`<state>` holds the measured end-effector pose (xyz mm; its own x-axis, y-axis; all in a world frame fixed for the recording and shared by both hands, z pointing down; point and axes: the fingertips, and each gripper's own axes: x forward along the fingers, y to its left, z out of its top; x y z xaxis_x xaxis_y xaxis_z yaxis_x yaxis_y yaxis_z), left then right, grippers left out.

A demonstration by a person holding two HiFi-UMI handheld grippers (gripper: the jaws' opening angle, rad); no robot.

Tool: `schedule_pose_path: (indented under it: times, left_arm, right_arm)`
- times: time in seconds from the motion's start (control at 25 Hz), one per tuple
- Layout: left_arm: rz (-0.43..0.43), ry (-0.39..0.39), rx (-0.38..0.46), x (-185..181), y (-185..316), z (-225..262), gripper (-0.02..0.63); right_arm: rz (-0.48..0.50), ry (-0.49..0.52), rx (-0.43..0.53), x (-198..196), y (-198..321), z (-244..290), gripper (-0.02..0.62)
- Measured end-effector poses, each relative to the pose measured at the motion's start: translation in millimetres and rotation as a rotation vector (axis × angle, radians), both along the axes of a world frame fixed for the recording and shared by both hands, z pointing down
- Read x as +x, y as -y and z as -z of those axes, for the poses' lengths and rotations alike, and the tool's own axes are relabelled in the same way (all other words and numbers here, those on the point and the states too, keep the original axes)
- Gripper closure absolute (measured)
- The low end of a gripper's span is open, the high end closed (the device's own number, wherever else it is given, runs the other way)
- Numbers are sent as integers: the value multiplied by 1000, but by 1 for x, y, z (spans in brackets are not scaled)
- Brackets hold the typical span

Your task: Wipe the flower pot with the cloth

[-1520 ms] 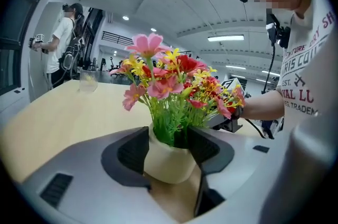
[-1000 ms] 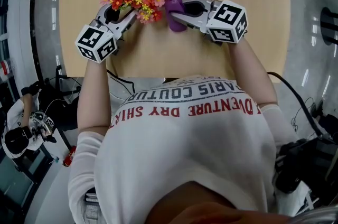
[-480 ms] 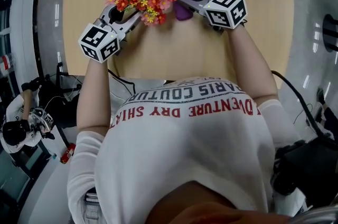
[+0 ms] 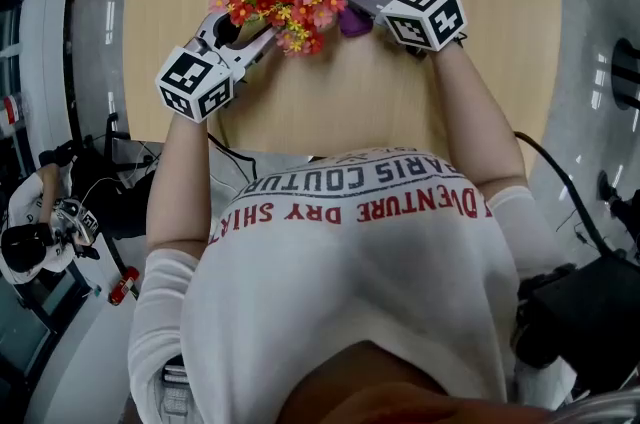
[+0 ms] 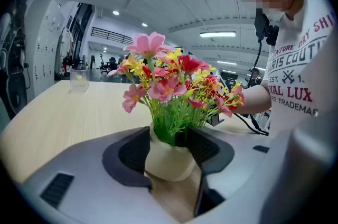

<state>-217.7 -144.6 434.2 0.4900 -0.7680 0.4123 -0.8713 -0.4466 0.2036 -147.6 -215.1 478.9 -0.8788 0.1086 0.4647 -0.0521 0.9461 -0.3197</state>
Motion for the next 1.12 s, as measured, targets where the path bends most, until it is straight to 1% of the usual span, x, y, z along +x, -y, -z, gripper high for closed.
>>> schedule_pose_path:
  times: [0.16,0.32,0.44,0.52,0.64,0.72,0.8,0.88,1.0,1.08,1.12]
  left_arm:
    - [-27,9,-2,-1,2,0,393]
    - [-86,9,-15,-1,8,0,393]
    - [-134,5,-20,7,7,3,393]
    - [-136,12,-22,4,9,4,393]
    - [-103,48,-32,-10,8,5,379]
    - [-78,69,-37,-9,1,7,376]
    - [-37,68,-35,-5,-9,8,376]
    - [34,43,-21,-4,-18,11,376]
    - [169,2,12,4,-34,14,376]
    - [224,-10,20,20,-45,11,376]
    - [241,-4,17,28,-47,7,376]
  right_arm:
    - [6,-6,10,0,-3,3,528]
    - [14,-18,29,2,-5,6,528]
    - [14,-22,36,12,-11,11,528]
    - [-1,-19,30,14,-13,13,528]
    - [-36,-7,17,12,-10,17,528]
    - [-57,5,14,19,-9,21,528]
    - [-69,14,16,27,-8,25,527]
    - [-75,19,22,30,-7,26,528]
    - [-89,36,25,35,-7,26,528]
    - [-98,42,28,38,-6,26,526]
    - [-101,42,31,37,-4,25,527]
